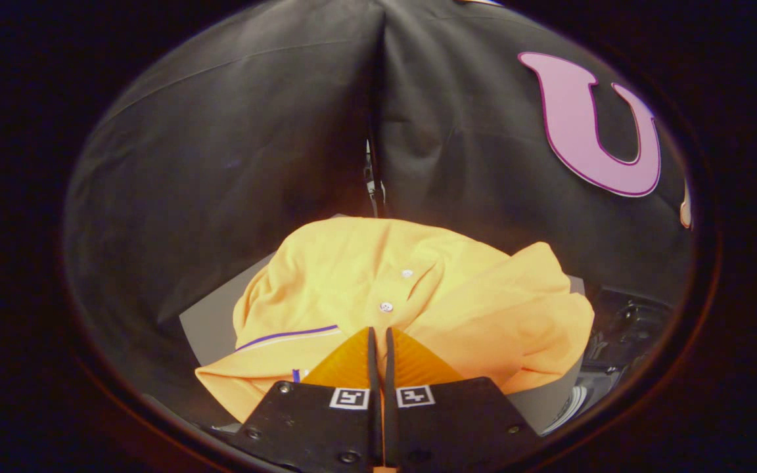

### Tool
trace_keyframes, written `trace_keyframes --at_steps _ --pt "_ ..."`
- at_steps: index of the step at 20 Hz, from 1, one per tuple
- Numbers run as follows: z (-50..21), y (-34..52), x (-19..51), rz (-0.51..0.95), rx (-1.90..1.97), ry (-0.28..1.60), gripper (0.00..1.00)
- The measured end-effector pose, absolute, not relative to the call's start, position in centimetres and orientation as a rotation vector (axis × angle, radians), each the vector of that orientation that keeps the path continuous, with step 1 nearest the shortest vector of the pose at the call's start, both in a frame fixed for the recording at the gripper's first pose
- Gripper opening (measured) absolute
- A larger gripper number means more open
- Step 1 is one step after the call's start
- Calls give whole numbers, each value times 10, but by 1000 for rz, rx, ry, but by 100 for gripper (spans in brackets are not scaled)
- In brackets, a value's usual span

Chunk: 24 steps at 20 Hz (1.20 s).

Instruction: Put the clothes into the washing machine and then close the washing machine lid.

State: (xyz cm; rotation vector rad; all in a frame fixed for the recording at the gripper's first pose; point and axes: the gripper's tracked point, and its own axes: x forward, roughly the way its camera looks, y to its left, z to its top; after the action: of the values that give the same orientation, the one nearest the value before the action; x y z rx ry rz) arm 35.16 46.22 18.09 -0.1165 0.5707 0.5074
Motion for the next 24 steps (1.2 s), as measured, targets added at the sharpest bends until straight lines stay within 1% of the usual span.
trace_keyframes --at_steps 4,9,12,17,20,24 --pt "187 461 352 493 -149 520 1" --pt "208 457 352 484 -12 431 0" --pt "212 447 349 495 59 432 0" --pt "212 414 355 468 199 435 0" --pt "227 388 354 408 221 408 0" --pt "275 360 342 307 205 372 0"
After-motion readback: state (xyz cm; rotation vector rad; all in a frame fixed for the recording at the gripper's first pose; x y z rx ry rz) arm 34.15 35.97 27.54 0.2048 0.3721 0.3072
